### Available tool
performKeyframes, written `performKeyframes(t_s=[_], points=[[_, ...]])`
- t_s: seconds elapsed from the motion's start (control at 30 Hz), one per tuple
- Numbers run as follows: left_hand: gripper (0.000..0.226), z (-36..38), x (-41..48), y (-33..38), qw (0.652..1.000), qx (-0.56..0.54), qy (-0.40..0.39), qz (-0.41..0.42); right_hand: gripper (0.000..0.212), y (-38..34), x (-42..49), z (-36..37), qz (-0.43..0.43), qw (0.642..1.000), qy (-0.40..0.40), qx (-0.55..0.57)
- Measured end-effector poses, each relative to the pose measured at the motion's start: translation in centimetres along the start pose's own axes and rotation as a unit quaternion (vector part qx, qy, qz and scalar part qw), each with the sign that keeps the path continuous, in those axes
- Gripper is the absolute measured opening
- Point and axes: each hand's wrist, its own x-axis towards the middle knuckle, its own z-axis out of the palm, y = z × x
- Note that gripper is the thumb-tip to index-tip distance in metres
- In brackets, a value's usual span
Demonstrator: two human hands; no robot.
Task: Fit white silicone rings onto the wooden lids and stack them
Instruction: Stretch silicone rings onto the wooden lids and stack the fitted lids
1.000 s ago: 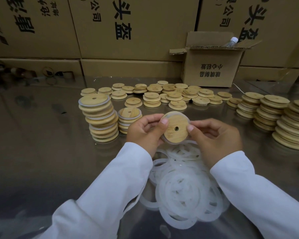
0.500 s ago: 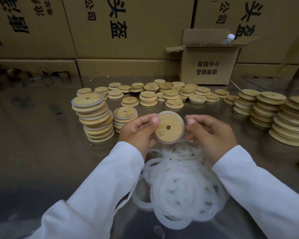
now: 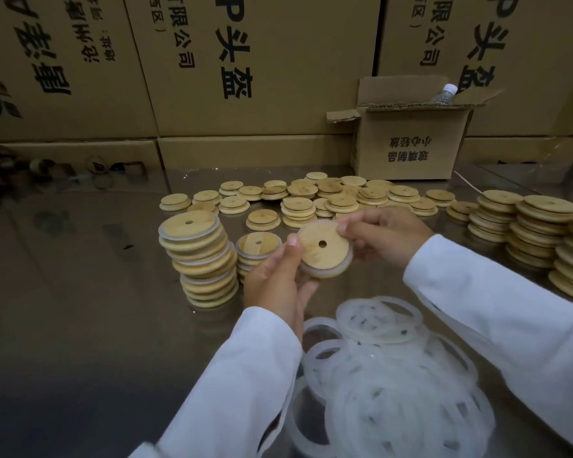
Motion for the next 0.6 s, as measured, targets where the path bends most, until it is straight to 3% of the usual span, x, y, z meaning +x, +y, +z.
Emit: performKeyframes(t_s=[0.17,0.23,0.37,0.6], points=[[0.022,-0.3,0.7,-0.2,0.995,-0.018,0.083,-0.053,0.010,-1.7,5.2,3.4,0.095,0.992,0.054,0.057],[0.017,-0.4,0.7,-0.3,0.991,-0.034,0.102,-0.077,0.016,-1.9,6.7,4.9,0.124,0.991,0.032,0.039],[0.010,0.0,0.8,-0.3,0.989,-0.036,0.112,-0.092,0.015,-1.6,8.3,7.1,0.157,0.987,-0.030,-0.026],[0.014,0.2,0.4,-0.7,0.988,-0.063,0.083,-0.112,0.015,0.2,9.1,5.3,0.142,0.979,-0.008,-0.146]])
